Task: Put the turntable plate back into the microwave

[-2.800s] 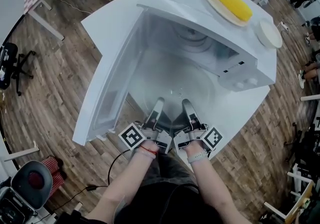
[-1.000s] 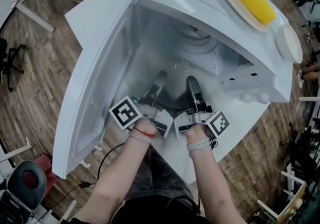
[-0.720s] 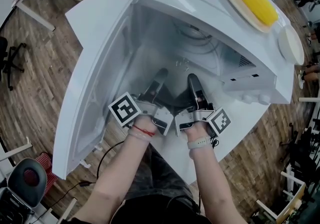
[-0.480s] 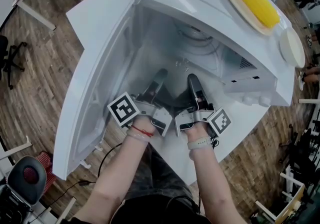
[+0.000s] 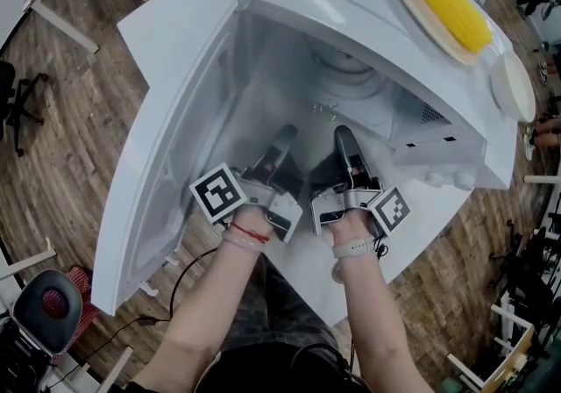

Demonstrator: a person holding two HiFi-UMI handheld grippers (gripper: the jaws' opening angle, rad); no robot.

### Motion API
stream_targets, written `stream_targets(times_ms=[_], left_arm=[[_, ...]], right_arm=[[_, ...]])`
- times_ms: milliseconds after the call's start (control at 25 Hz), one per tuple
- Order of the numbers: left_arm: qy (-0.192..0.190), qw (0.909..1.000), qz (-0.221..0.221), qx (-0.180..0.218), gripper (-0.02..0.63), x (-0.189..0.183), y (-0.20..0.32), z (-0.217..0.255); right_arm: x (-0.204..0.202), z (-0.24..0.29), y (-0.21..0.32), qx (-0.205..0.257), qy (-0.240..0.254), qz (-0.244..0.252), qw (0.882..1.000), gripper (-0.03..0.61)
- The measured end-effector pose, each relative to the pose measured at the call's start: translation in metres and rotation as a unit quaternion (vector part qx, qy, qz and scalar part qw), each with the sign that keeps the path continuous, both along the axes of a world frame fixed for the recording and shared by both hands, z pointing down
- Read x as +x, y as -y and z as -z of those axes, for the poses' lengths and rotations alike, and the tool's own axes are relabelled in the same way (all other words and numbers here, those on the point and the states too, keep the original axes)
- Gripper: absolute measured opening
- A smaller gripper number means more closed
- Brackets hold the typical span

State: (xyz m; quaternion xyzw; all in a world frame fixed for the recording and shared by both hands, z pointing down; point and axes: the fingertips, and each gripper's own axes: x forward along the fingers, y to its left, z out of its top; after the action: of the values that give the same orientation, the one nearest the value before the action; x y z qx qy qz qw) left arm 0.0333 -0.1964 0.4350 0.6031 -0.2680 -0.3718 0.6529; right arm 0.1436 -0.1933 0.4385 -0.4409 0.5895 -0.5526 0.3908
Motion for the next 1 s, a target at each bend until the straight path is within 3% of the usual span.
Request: stream_targets(times_ms=[480, 640, 760, 1000], left_arm=[[-0.003, 1.0000, -0.002, -0.007, 0.034, 0.000, -0.002, -0.002], [-0.041, 0.9989, 0.011, -0.017, 0.035, 0.000, -0.001, 0.001], [-0.047, 0.9987, 0.014, -0.018, 0.035, 0.000, -0.002, 0.002], [-0.048, 0.9985, 0.007, -0.025, 0.035, 0.002, -0.001, 0.003]], right_arm=[[0.001, -0.001, 0.007, -0.008, 0.014, 0.001, 1.000, 0.040], [0.002, -0.001, 0.008, -0.007, 0.027, 0.004, 1.000, 0.040], [0.002, 0.002, 0.007, 0.000, 0.033, 0.007, 0.999, 0.041], [0.001, 0.014, 0.000, 0.016, 0.005, 0.036, 0.999, 0.080]])
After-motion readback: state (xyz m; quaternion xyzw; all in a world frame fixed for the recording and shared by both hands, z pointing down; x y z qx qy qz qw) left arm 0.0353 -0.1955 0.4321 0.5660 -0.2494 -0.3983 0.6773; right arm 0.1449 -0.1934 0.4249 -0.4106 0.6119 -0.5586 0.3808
